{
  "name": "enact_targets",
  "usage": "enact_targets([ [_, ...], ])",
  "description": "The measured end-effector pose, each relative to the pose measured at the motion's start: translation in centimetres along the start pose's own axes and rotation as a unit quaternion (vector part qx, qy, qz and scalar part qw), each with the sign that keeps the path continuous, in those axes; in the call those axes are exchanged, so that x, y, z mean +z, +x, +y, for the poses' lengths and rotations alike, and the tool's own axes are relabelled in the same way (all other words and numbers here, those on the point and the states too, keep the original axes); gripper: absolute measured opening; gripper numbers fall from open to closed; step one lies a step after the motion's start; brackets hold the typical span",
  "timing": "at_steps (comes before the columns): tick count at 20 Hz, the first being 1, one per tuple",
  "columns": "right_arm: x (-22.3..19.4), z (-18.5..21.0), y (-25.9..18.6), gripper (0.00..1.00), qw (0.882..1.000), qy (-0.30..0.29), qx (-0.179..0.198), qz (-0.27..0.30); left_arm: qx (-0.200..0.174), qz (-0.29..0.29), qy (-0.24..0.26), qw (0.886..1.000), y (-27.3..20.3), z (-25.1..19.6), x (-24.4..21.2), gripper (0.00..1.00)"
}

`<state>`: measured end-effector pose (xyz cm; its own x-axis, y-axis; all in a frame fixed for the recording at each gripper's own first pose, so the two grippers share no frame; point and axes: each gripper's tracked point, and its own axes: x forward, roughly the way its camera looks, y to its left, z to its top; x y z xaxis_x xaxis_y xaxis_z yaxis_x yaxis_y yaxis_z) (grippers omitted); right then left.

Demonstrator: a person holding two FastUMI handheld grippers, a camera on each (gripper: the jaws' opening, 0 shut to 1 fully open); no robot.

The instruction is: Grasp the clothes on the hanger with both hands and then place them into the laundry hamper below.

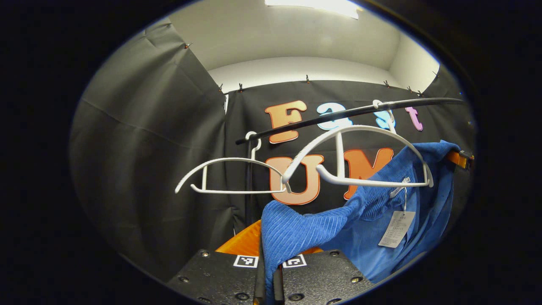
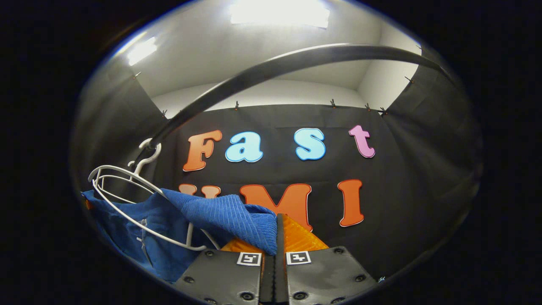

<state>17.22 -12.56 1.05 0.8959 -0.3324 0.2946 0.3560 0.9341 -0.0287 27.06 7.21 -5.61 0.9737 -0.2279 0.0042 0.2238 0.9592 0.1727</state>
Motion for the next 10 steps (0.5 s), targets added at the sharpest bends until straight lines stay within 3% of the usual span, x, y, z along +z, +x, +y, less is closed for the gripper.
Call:
enact_targets([
  [10,-4.1,-6.6,1.0,0.08,0.995,-0.02,-0.077,0.061,-0.042,0.029,-0.017,0.999,0.4,-5.6,-2.8,0.09],
])
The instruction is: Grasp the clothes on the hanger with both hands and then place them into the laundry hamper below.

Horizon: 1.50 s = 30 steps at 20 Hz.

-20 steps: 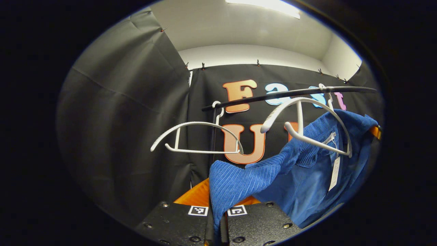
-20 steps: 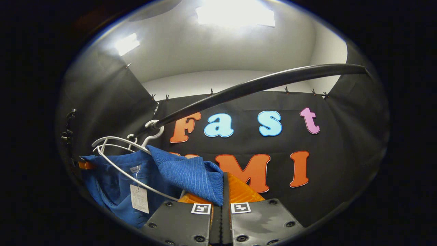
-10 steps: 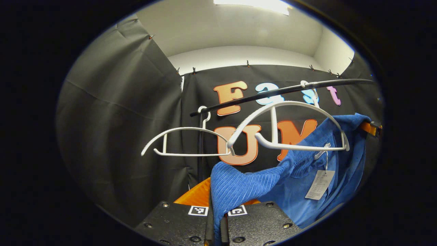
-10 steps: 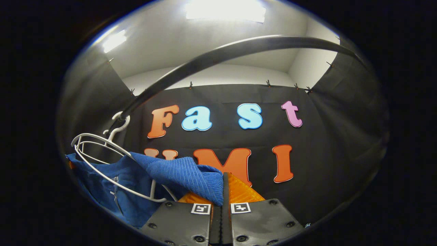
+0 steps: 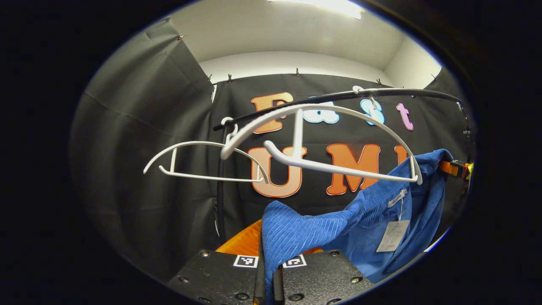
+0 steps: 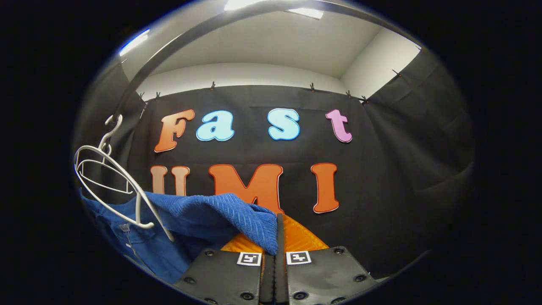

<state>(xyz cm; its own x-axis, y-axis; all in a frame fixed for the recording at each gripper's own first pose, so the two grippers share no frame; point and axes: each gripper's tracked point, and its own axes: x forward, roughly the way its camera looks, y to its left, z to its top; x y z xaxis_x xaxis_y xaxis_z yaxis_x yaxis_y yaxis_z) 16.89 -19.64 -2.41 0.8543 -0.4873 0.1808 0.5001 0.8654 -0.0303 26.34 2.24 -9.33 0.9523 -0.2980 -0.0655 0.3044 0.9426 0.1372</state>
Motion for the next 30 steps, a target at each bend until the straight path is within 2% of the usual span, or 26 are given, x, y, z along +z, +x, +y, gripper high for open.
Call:
enact_targets([
  [4,-1.6,-1.4,-0.5,0.08,1.0,-0.018,-0.011,0.014,-0.017,0.016,-0.007,1.0,0.0,-2.0,-1.5,0.09],
  [8,-2.5,-1.3,-1.3,0.08,1.0,-0.014,0.0,0.027,-0.03,0.035,-0.001,0.999,-0.5,-3.9,-3.1,0.09],
  [10,-2.8,-0.2,-1.8,0.08,0.999,-0.008,0.023,0.033,-0.027,0.039,-0.006,0.999,-0.6,-4.5,-3.6,0.09],
  [11,-2.9,0.4,-2.1,0.12,0.999,-0.009,0.033,0.034,-0.026,0.041,-0.01,0.999,-0.9,-4.6,-3.9,0.09],
  [12,-3.0,0.9,-2.3,0.08,0.998,-0.013,0.043,0.035,-0.024,0.045,-0.015,0.999,-1.1,-4.8,-4.2,0.09],
  [17,-4.4,6.4,-4.0,0.08,0.992,-0.019,0.119,0.048,-0.023,0.061,-0.046,0.997,-1.9,-5.9,-5.4,0.09],
  [22,-8.2,12.6,-7.7,0.08,0.972,-0.017,0.211,0.099,-0.032,0.105,-0.11,0.988,-2.9,-7.7,-8.7,0.09],
  [23,-9.3,13.8,-8.6,0.12,0.967,-0.013,0.229,0.115,-0.031,0.117,-0.122,0.985,-3.2,-8.0,-9.7,0.09],
  [24,-10.4,14.9,-9.3,0.08,0.961,-0.007,0.244,0.133,-0.028,0.13,-0.128,0.983,-3.5,-8.2,-10.7,0.09],
  [25,-11.7,15.8,-10.2,0.08,0.954,0.0,0.257,0.153,-0.025,0.143,-0.132,0.98,-3.9,-8.4,-11.8,0.09],
  [28,-16.5,17.0,-12.3,0.08,0.937,-0.012,0.274,0.215,-0.024,0.188,-0.125,0.974,-5.3,-9.2,-15.3,0.1],
  [30,-20.2,17.7,-13.7,0.08,0.921,-0.017,0.281,0.271,-0.033,0.23,-0.121,0.965,-5.6,-10.3,-18.3,0.09],
])
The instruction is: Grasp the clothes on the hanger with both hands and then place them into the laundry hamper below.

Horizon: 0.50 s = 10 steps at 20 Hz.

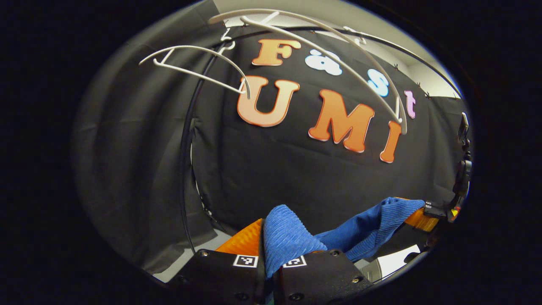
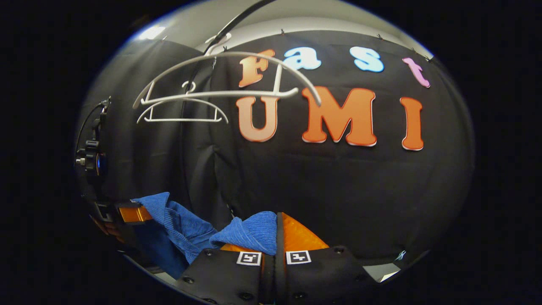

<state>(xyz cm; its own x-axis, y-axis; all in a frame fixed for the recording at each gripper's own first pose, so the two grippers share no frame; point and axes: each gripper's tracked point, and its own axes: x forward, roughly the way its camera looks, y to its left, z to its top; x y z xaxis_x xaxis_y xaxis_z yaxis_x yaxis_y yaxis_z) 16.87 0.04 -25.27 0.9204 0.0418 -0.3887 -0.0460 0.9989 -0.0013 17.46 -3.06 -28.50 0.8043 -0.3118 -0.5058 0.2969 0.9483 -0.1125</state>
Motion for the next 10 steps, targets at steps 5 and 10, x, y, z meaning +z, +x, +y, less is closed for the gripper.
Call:
enact_targets([
  [5,-11.3,1.2,1.5,0.09,0.989,0.054,0.011,0.141,0.004,0.134,-0.004,0.991,0.1,-0.9,-10.1,0.08],
  [10,-19.6,0.9,0.3,0.09,0.953,0.059,-0.024,0.296,0.009,0.253,-0.036,0.967,-0.4,-0.8,-17.6,0.09],
])
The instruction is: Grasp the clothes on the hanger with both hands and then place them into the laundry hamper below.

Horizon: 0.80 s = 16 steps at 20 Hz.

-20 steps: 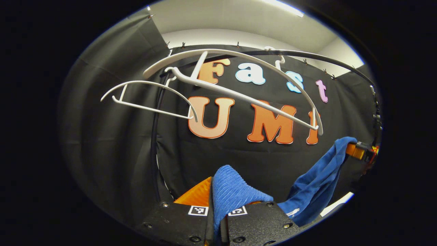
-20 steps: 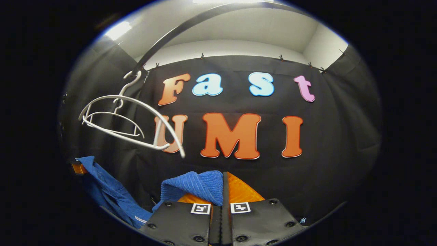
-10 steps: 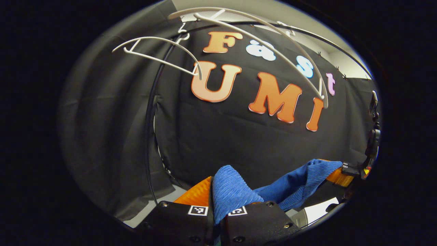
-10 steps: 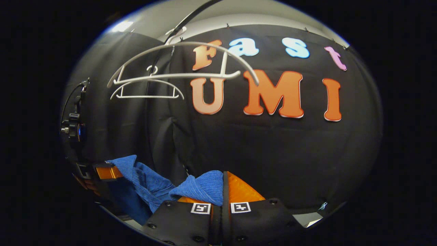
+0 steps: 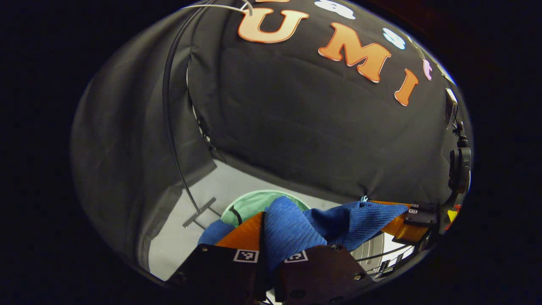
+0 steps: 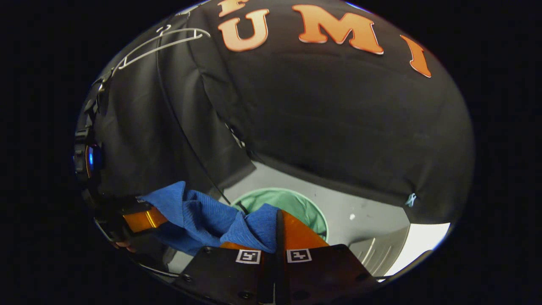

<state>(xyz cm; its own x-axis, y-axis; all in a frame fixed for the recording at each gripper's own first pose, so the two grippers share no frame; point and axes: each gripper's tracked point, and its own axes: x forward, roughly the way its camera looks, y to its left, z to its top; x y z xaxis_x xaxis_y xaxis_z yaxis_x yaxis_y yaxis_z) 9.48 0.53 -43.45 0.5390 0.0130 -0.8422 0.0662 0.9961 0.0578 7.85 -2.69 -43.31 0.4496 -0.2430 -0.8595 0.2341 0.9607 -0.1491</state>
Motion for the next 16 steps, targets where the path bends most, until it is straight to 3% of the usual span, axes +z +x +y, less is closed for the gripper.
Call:
enact_targets([
  [6,-2.7,-0.2,0.2,0.1,0.998,0.012,-0.008,0.058,-0.001,0.047,-0.013,0.999,1.2,-0.3,-4.0,0.12],
  [10,-3.6,-0.4,0.8,0.15,0.998,0.008,-0.014,0.064,0.023,0.06,-0.012,0.998,1.0,0.9,-5.4,0.34],
  [11,-3.4,-0.3,0.6,0.21,0.998,0.007,-0.012,0.061,0.026,0.062,-0.017,0.998,0.8,1.1,-5.6,0.47],
  [15,-3.6,-0.8,0.6,0.83,0.998,-0.009,-0.019,0.063,0.042,0.063,-0.041,0.996,0.7,2.2,-5.8,1.0],
  [16,-3.7,-0.5,0.7,1.0,0.998,-0.011,-0.018,0.065,0.043,0.063,-0.04,0.996,0.5,2.4,-5.8,1.0],
])
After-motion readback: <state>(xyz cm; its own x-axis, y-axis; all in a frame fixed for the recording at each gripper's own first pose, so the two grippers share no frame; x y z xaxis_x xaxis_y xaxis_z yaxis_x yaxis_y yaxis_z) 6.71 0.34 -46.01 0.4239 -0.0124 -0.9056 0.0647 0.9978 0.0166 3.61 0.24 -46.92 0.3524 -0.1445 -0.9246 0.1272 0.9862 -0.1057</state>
